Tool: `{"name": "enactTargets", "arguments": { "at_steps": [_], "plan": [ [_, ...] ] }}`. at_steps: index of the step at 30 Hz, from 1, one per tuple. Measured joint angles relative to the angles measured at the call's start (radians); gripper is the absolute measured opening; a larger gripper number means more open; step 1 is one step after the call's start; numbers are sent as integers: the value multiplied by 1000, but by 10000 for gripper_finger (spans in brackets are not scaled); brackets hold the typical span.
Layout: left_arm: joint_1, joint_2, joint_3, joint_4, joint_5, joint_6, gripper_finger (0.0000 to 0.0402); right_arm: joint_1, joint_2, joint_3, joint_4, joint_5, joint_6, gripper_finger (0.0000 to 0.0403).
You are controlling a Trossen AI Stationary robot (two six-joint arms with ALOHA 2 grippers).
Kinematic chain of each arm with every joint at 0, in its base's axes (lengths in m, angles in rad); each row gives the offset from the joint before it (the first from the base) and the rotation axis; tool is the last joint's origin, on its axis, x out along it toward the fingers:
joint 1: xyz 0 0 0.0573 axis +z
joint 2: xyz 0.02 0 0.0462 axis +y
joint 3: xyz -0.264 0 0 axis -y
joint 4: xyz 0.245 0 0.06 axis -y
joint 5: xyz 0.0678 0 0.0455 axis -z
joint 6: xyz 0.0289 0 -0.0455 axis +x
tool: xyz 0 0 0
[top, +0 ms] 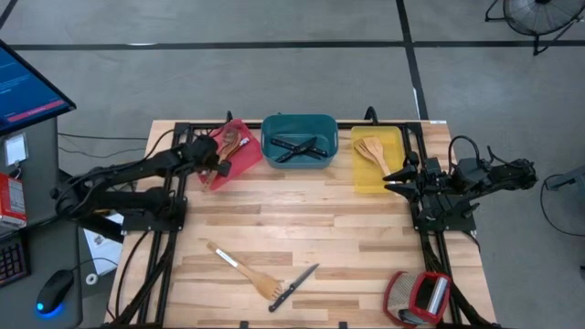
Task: Pick & Place Kitchen Items
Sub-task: Put the wooden serving spoon into the red bin
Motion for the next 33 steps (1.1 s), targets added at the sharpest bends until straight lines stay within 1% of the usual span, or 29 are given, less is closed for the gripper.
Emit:
{"name": "enactTargets", "arguments": {
  "at_steps": [9, 19, 26, 33],
  "plan": [
    [5, 49, 0, 22, 1, 2, 22, 0, 0, 0, -1, 0, -1, 126],
    [5, 49, 0, 35, 1, 22, 24, 0, 0, 0, -1, 1, -1, 126],
    [5, 48, 0, 46, 49, 20, 29, 0, 0, 0, -1, 1, -1, 126],
    [5, 48, 0, 48, 51, 20, 31, 0, 0, 0, -1, 1, -1, 126]
  ]
}}
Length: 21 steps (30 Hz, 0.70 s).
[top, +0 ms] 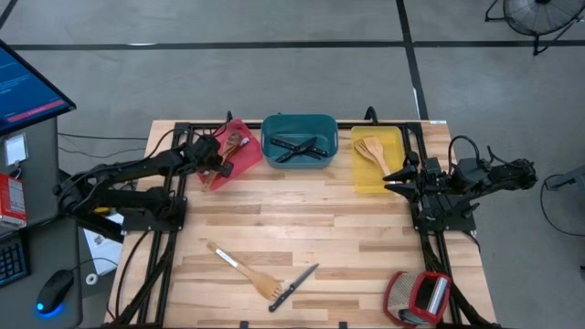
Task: Pick & Place Kitchen Items
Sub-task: Put the wooden serving spoon into the red bin
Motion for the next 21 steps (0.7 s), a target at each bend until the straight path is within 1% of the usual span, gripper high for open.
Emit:
{"name": "enactTargets", "arguments": {
  "at_steps": [7, 12, 13, 16, 21],
  "plan": [
    [0, 0, 0, 1, 2, 0, 62, 0, 0, 0, 0, 0, 0, 126],
    [0, -1, 0, 7, 29, 0, 92, 0, 0, 0, 0, 0, 5, 126],
    [0, -6, 0, 13, 50, 2, 98, 0, 0, 0, 0, 0, 5, 126],
    [-6, -49, 0, 63, 177, 28, 112, 0, 0, 0, 0, 0, 5, 126],
    [-41, -196, 0, 148, 475, 27, 131, 0, 0, 0, 0, 0, 8, 126]
  ]
}}
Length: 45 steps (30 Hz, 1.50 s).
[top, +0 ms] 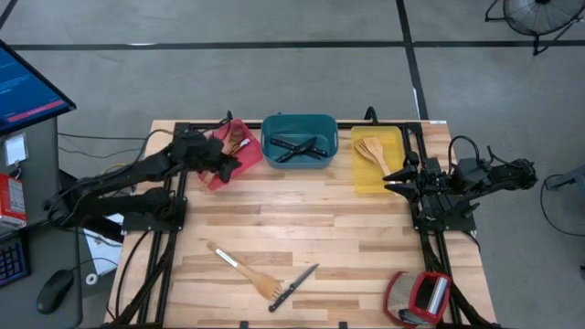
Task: Pick & Place Kitchen Items
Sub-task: Put the wooden serving spoon into the red bin
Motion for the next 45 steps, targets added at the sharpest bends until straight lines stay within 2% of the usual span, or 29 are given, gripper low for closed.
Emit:
{"name": "enactTargets", "arguments": {
  "at_steps": [5, 10, 13, 16, 20, 24, 28, 33, 45],
  "plan": [
    [-130, -178, 0, 83, 265, -4, 136, 0, 0, 0, 0, 0, 0, 126],
    [-380, -281, 1, 156, 293, -36, 136, 0, 0, 0, -16, 0, 0, 126],
    [-558, -283, 1, 177, 249, -32, 136, 0, 0, 0, -23, 0, 0, 126],
    [-737, -242, 1, 192, 162, 0, 136, 0, 0, 0, -21, 0, 0, 126],
    [-955, -139, 1, 211, 33, 3, 136, 0, 0, 0, -21, 0, 5, 126],
    [-1109, -7, 1, 212, -63, 6, 136, 0, 0, 0, -21, 0, 16, 126],
    [-1189, 129, 1, 224, -98, 52, 136, 0, 0, 0, -21, 0, 19, 126],
    [-1225, 260, 1, 252, -99, 91, 145, 0, 0, 0, -21, 0, 31, 126],
    [-1230, 448, 1, 292, -132, 134, 253, 0, 0, 0, -23, 0, 45, 126]
  ]
}}
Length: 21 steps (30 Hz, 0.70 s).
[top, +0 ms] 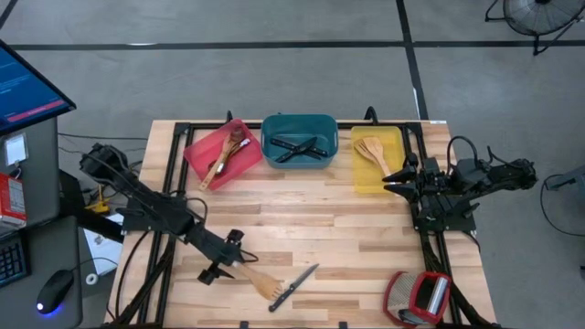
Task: Pick & Place Kitchen Items
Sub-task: Put the wooden serving spoon into the red bin
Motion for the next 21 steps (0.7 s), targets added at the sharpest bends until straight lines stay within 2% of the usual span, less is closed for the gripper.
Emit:
{"name": "enactTargets", "arguments": {
  "at_steps": [5, 8, 12, 16, 21],
  "plan": [
    [0, 89, 0, 30, -31, -6, 271, 0, 0, 0, -14, 0, 0, 126],
    [0, 148, 0, 33, -32, -10, 267, 0, 0, 0, -24, 0, 0, 126],
    [-3, 217, 4, 58, -81, -48, 253, 0, 0, 0, -28, 0, 0, 126],
    [-15, 251, 6, 63, -160, -55, 215, 0, 0, 0, -29, 0, 0, 126],
    [-32, 252, 5, 54, -235, -37, 128, 0, 0, 0, -29, 0, 0, 126]
  ]
}}
